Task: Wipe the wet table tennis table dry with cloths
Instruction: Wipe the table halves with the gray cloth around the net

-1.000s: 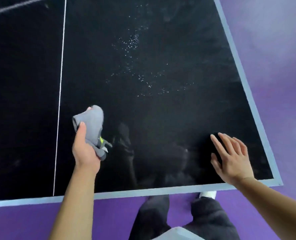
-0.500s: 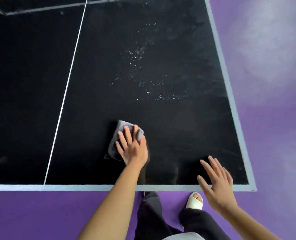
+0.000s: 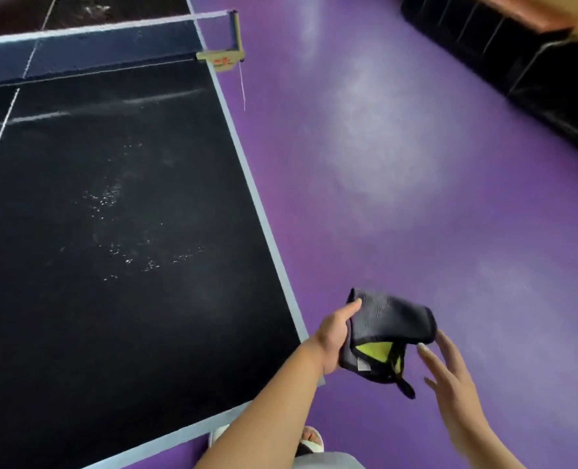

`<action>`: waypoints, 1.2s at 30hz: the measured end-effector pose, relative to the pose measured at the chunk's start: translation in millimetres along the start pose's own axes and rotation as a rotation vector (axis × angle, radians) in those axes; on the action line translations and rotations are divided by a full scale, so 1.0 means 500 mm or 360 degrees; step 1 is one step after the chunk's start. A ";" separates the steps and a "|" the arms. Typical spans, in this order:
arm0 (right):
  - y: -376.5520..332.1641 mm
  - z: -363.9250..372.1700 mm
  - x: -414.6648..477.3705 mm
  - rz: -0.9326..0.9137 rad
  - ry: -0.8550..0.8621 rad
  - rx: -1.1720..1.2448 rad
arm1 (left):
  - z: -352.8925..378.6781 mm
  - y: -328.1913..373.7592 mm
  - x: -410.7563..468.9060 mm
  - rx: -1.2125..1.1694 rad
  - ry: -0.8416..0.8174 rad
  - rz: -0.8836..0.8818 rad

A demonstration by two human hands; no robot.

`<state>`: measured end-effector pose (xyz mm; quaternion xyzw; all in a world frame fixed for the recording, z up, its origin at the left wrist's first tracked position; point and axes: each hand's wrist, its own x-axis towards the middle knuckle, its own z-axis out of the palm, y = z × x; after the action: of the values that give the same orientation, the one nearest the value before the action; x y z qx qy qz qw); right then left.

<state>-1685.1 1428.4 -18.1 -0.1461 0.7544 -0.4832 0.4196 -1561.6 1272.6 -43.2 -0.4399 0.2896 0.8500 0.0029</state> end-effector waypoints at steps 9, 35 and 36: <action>-0.118 -0.075 0.079 0.0088 -0.0292 0.0745 | 0.097 0.122 0.013 -0.0009 -0.0326 0.0103; -0.642 -0.095 0.749 -0.0190 -0.1199 -0.0468 | 0.141 0.713 0.271 0.0945 0.0380 0.0871; -0.643 -0.066 0.776 -0.0190 -0.1275 -0.0443 | 0.124 0.715 0.269 0.0843 0.0481 0.0869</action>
<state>-2005.1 1047.6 70.9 -0.4209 0.5800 -0.3051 0.6271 -1783.2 971.9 58.5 -0.4510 0.6018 0.6413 -0.1522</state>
